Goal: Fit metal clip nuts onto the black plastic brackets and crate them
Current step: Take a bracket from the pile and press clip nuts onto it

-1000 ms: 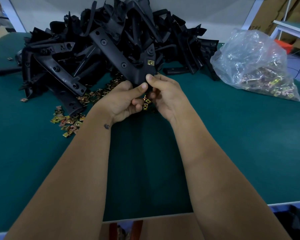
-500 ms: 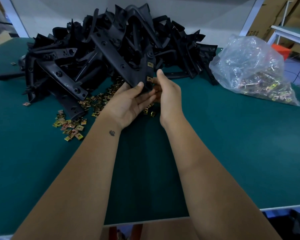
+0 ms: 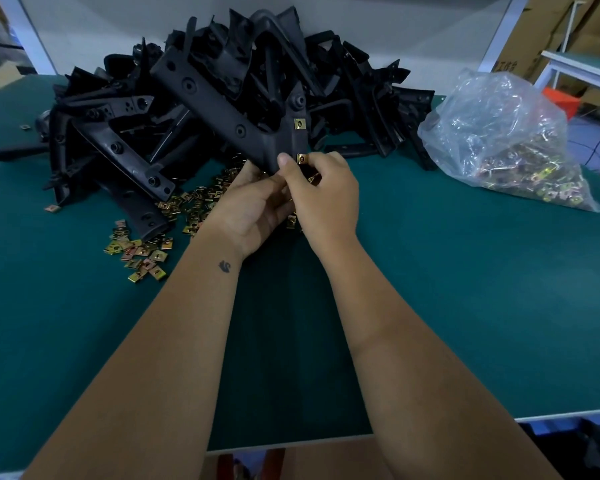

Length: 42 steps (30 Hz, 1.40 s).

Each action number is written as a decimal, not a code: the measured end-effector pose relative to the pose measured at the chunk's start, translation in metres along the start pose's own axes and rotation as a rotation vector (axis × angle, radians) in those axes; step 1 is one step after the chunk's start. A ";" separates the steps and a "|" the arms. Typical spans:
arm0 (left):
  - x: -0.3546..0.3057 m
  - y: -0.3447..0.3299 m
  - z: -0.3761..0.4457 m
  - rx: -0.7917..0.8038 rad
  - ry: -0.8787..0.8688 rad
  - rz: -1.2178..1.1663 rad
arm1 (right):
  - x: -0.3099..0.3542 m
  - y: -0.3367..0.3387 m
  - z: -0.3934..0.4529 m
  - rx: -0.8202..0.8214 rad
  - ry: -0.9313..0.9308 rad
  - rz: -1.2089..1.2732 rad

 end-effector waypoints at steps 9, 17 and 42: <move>0.003 -0.003 0.001 0.005 0.021 0.089 | 0.005 0.005 0.000 -0.022 0.044 -0.026; 0.000 -0.001 -0.003 -0.086 0.013 0.085 | 0.007 0.007 -0.001 -0.016 0.056 -0.033; 0.076 -0.166 -0.055 -0.161 -0.074 0.207 | -0.034 0.195 -0.050 -0.619 -0.356 0.366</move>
Point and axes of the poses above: each hand's wrist, its own z-axis towards the middle knuckle, its own y-axis out of the back of the hand, x = y × z, the point moved 8 cm from there along z, towards the middle knuckle, and after that the axes turned 4 degrees about -x, right-handed, at the moved point
